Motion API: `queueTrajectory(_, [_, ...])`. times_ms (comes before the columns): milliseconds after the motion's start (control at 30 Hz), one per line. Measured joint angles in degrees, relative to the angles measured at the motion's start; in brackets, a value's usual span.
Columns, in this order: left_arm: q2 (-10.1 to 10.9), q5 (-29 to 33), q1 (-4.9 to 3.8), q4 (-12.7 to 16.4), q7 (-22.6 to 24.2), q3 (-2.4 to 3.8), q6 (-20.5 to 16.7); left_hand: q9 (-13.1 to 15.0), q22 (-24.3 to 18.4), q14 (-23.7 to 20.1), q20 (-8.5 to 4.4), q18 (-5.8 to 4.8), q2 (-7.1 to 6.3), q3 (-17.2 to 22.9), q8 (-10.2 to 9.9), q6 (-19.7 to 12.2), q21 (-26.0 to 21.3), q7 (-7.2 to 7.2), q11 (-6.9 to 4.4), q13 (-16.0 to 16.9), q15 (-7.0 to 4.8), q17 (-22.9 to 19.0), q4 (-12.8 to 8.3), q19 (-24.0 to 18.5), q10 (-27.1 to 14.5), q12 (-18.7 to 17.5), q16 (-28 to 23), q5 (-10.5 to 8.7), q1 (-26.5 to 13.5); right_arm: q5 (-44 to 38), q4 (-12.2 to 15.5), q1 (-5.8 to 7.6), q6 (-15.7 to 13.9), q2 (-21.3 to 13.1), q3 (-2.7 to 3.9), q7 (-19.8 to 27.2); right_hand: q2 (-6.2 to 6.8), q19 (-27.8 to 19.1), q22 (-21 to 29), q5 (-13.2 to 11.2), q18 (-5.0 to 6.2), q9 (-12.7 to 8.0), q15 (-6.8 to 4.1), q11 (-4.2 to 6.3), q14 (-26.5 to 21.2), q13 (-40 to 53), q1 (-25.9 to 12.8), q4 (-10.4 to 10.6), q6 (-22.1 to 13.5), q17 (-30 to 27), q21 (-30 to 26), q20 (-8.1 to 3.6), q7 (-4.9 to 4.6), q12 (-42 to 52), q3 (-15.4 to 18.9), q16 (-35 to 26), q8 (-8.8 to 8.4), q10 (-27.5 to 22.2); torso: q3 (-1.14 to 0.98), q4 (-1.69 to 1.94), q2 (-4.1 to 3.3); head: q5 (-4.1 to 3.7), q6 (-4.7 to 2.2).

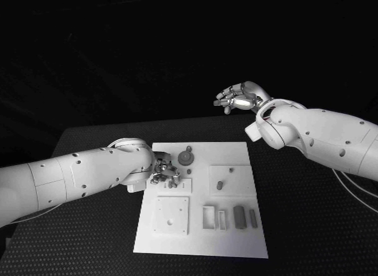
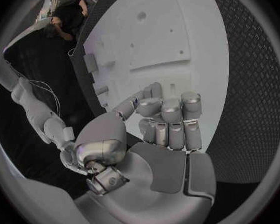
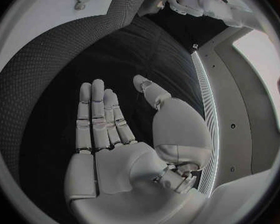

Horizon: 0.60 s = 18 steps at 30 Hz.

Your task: Assemble the parts on the task board

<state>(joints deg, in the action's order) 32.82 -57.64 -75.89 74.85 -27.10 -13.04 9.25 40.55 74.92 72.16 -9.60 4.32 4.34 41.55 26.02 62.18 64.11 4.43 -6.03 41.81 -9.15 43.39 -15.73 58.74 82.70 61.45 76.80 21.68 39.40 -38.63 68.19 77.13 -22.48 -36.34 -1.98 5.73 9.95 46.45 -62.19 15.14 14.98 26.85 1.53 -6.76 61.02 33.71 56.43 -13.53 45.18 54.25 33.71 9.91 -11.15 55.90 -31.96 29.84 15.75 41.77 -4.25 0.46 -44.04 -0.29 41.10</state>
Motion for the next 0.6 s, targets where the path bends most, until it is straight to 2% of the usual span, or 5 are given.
queueTrajectory(333, [-0.03,0.01,-0.1,0.15,-0.12,0.0,0.61,-0.09,0.0,-0.15,0.0,-0.01,-0.26,0.01,0.11,0.0,0.0,0.0,0.0,-0.15,-0.15,-0.06,-0.02,0.0,0.0,0.06,0.0,-0.2,0.27,0.0,-0.01,-0.01,0.12,-0.06,-0.01,-0.05,0.0,0.0,-0.06,0.0,0.0,-0.06,0.0,0.0,0.0,-0.09,0.0,0.0,0.0,0.15,-0.23,0.0,0.0,0.22,0.0,0.0,0.0,0.0,0.01,0.04,-0.01,0.12,0.15])
queueTrajectory(433, [-0.06,-0.04,-0.12,0.2,-0.23,-0.06,0.72,-0.09,0.0,-0.16,0.2,-0.02,-0.53,0.01,0.11,0.0,0.0,0.0,0.0,-0.28,-0.16,-0.13,-0.02,-0.2,0.0,0.23,0.0,0.84,0.54,0.0,-0.01,-0.01,0.14,-0.06,-0.01,-0.06,0.0,0.0,-0.05,0.0,0.0,-0.06,0.0,0.0,0.0,-0.1,0.0,0.0,0.0,0.15,-0.23,0.0,0.0,0.22,0.0,0.0,0.0,0.0,0.04,0.02,-0.01,0.13,0.19])
queueTrajectory(600, [-0.08,-0.07,-0.16,0.18,-0.29,-0.08,0.92,-0.09,0.0,-0.17,0.2,-0.02,-0.53,0.0,0.11,0.0,0.0,0.0,0.0,-0.28,-0.17,-0.13,-0.03,-0.19,0.0,0.23,0.2,0.91,0.54,0.0,-0.01,-0.02,0.16,-0.06,-0.01,-0.08,0.0,0.0,-0.11,0.0,0.0,-0.11,0.0,0.0,0.0,-0.15,0.0,0.0,0.0,0.22,-0.23,0.0,0.0,0.22,0.0,0.0,0.0,0.0,0.04,0.01,-0.02,0.04,0.19])
